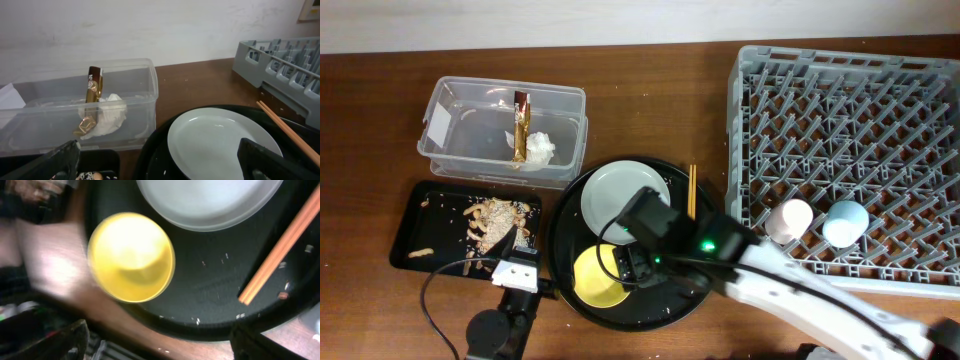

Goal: Sort waste into correct bins and load items into the dishwasher rack
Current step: 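Grasp the yellow bowl with the right gripper and lift it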

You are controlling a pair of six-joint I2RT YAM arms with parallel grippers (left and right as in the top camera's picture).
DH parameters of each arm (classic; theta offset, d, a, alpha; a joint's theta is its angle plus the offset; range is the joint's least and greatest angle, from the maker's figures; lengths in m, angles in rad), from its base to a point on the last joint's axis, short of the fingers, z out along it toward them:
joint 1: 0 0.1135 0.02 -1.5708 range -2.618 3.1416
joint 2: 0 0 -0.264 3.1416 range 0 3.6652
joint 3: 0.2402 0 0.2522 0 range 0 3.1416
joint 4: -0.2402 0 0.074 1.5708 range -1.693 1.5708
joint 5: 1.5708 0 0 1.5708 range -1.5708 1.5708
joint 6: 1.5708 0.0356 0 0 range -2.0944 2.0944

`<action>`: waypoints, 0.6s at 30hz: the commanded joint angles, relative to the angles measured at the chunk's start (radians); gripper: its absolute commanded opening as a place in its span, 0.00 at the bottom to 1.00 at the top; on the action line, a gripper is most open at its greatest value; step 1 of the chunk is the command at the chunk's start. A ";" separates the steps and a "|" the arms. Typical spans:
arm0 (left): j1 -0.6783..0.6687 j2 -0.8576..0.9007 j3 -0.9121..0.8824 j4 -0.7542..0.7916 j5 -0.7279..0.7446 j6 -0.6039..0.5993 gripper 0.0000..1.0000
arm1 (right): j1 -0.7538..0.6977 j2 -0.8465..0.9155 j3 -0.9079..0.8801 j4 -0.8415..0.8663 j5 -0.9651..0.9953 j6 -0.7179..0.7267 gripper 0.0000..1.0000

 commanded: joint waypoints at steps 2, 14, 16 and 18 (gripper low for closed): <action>0.006 -0.008 -0.004 -0.003 0.010 0.019 1.00 | -0.007 0.104 -0.081 0.158 -0.014 0.066 0.70; 0.006 -0.008 -0.004 -0.003 0.010 0.019 1.00 | -0.022 0.349 -0.080 0.214 -0.076 0.143 0.04; 0.006 -0.008 -0.004 -0.003 0.010 0.019 1.00 | -0.034 0.286 -0.076 0.200 -0.061 0.116 0.04; 0.006 -0.008 -0.004 -0.003 0.010 0.019 1.00 | -0.075 0.172 -0.060 0.122 0.036 0.113 0.04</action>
